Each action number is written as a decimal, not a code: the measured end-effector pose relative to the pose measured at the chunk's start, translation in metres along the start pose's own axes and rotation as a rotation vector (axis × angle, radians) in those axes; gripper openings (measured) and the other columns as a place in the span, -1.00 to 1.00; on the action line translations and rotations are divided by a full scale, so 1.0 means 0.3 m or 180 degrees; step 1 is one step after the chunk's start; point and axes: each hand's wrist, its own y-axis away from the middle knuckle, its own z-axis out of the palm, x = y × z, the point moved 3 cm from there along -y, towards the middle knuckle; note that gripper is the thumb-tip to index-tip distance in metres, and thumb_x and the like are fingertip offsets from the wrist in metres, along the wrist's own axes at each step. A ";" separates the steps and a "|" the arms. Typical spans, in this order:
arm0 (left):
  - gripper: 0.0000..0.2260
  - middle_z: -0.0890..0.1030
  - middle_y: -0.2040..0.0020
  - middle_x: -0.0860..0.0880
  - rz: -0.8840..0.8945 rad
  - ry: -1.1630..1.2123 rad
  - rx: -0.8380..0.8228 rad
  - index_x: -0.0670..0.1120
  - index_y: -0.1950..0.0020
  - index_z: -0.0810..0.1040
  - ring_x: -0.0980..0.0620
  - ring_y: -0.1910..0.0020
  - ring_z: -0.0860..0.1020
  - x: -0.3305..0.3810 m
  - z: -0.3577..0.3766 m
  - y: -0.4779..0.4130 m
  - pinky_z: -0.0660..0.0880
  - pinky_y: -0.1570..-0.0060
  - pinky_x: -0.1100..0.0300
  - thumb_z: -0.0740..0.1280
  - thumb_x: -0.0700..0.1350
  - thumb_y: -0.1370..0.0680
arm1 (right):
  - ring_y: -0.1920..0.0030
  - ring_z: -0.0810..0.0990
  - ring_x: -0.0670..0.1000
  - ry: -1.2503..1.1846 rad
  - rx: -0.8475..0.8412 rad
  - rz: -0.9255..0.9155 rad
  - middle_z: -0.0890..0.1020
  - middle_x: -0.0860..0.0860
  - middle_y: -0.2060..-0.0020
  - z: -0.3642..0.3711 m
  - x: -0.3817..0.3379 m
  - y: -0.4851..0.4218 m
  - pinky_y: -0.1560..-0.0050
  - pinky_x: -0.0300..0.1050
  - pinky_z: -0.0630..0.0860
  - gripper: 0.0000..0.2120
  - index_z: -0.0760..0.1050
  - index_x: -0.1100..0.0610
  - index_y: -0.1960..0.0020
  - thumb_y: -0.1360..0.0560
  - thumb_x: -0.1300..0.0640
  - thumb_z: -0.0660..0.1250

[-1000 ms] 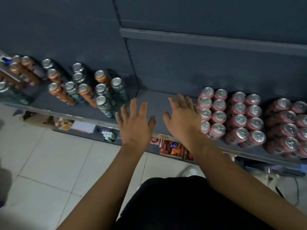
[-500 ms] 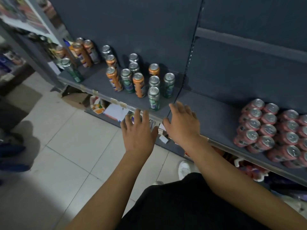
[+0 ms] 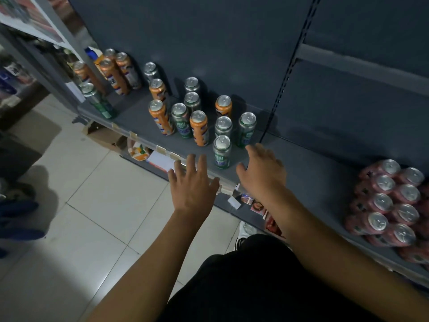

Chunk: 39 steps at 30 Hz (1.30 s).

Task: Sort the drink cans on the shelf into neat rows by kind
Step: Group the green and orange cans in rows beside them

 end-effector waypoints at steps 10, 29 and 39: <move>-0.22 0.33 -0.52 -0.04 -0.0071 0.0164 -0.0354 0.03 -0.57 0.20 -0.21 -0.49 0.28 0.089 0.070 -0.338 0.31 -0.43 -0.14 0.51 0.14 -0.47 | -0.40 0.42 0.18 -0.0160 -0.0353 0.0134 0.39 0.08 -0.49 0.025 0.148 -0.330 -0.27 0.07 0.42 -0.42 0.23 0.10 -0.57 -0.63 -0.10 0.20; -0.28 0.63 -0.18 0.10 -0.0022 0.2402 -0.1743 0.07 -0.36 0.43 0.04 -0.17 0.60 -0.042 0.468 -0.622 0.53 -0.20 0.06 0.65 -0.06 -0.27 | -0.42 0.45 -0.03 -0.2528 -0.0268 0.1446 0.47 -0.08 -0.44 0.320 0.227 -0.695 -0.37 -0.14 0.38 0.01 0.09 -0.08 -0.63 -0.37 0.08 0.61; -0.37 0.64 -0.13 0.17 -0.0035 0.2915 -0.1975 0.11 -0.29 0.48 0.32 -0.12 0.57 -0.060 0.480 -0.641 0.43 -0.06 0.44 0.65 -0.16 -0.32 | -0.03 0.70 -0.04 -0.3135 -0.0134 0.1734 0.70 0.00 -0.05 0.392 0.240 -0.757 -0.16 0.06 0.65 -0.14 0.47 0.11 -0.31 -0.06 -0.03 0.66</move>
